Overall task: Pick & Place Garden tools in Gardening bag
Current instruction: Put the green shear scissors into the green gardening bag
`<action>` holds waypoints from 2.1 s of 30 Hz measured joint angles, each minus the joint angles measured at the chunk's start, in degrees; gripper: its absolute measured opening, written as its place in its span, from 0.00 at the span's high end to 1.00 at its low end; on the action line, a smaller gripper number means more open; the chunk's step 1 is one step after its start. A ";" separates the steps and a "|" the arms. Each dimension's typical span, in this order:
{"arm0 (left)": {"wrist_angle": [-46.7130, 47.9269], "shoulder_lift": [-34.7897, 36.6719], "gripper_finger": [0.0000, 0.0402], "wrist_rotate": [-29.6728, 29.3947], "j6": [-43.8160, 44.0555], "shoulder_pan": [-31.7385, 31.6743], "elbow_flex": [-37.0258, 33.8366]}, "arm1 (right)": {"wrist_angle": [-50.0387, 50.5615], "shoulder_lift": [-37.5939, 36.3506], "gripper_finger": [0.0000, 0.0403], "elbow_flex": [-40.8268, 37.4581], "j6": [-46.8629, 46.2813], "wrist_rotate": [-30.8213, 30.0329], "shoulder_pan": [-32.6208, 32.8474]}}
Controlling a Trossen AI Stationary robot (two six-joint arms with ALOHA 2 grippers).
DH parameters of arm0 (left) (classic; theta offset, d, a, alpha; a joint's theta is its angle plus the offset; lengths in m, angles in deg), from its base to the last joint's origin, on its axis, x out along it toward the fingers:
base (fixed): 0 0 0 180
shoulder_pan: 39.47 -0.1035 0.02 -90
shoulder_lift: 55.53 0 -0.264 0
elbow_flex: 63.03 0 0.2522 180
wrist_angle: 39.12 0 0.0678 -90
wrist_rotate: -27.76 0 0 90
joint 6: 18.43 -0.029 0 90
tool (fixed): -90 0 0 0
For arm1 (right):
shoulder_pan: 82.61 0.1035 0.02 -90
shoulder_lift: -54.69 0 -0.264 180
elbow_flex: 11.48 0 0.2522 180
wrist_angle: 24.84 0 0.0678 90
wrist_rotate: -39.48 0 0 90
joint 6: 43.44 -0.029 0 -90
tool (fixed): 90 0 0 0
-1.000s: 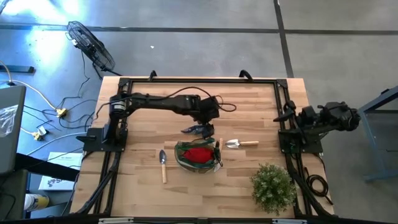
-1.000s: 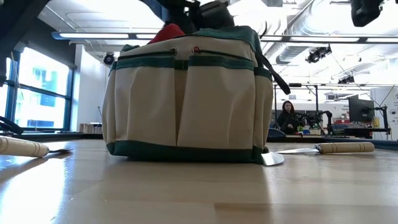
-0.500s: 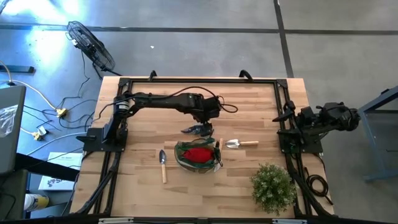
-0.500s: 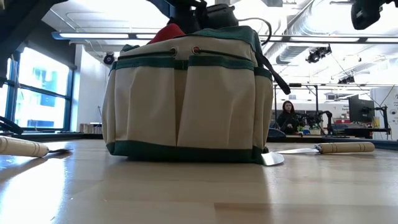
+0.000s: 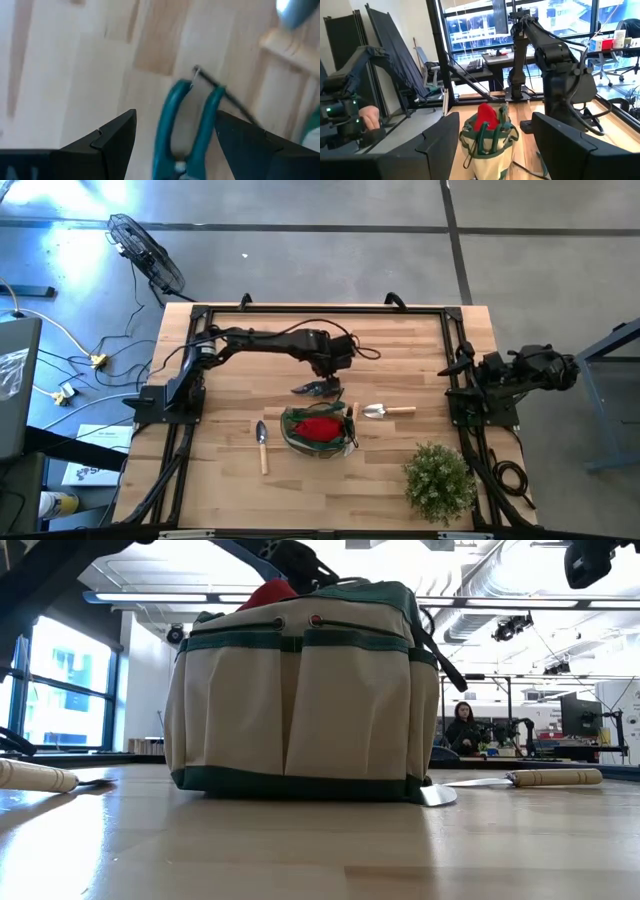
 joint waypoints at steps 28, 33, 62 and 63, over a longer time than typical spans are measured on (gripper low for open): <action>-0.98 -0.60 0.35 -1.72 -0.22 0.48 0.06 | 0.99 0.00 0.40 0.00 -0.17 0.02 0.00; -0.08 -0.60 0.35 -1.77 -0.22 0.48 0.06 | 1.01 0.00 0.40 0.00 -0.17 0.02 0.00; -0.80 -6.88 0.46 -0.13 -2.14 0.48 0.28 | 1.54 0.02 0.40 -0.02 -0.02 0.22 0.00; -0.84 -7.57 0.49 -0.20 -2.16 0.51 0.28 | 1.52 0.02 0.40 -0.02 -0.02 0.22 0.00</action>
